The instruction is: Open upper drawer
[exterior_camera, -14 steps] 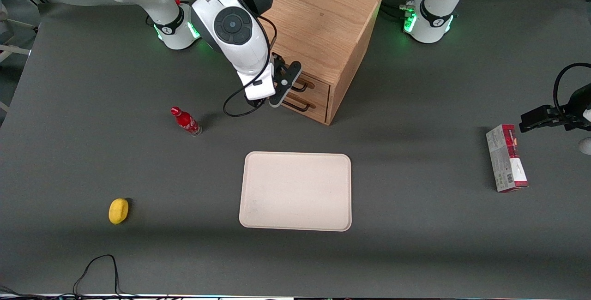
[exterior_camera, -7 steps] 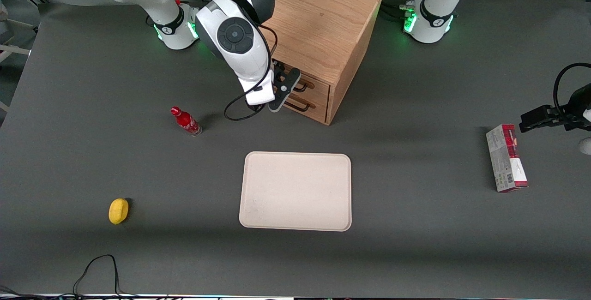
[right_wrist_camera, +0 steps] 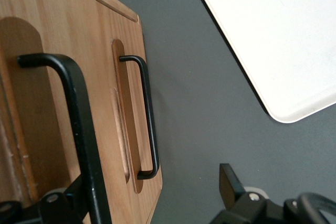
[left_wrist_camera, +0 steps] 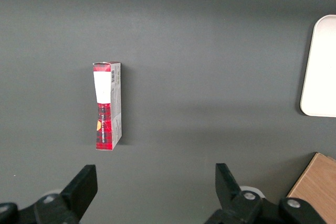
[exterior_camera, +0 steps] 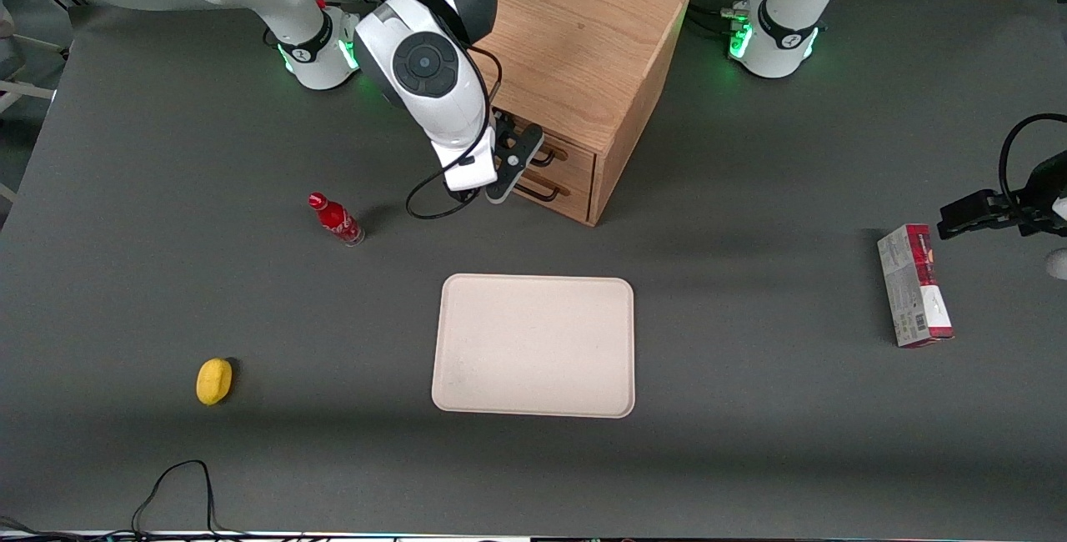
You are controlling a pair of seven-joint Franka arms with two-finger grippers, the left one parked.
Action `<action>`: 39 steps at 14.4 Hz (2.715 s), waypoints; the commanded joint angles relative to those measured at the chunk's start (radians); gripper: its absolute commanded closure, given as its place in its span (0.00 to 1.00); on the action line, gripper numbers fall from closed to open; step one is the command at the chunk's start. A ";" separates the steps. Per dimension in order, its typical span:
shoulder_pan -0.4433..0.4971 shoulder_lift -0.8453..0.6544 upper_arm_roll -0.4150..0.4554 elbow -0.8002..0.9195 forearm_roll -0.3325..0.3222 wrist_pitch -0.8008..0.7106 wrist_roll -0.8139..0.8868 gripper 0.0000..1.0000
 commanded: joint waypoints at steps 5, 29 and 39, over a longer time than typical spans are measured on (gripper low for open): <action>-0.051 0.099 -0.010 0.146 -0.010 0.001 -0.038 0.00; -0.290 0.302 -0.010 0.451 -0.008 -0.103 -0.158 0.00; -0.330 0.351 -0.013 0.517 -0.011 -0.110 -0.152 0.00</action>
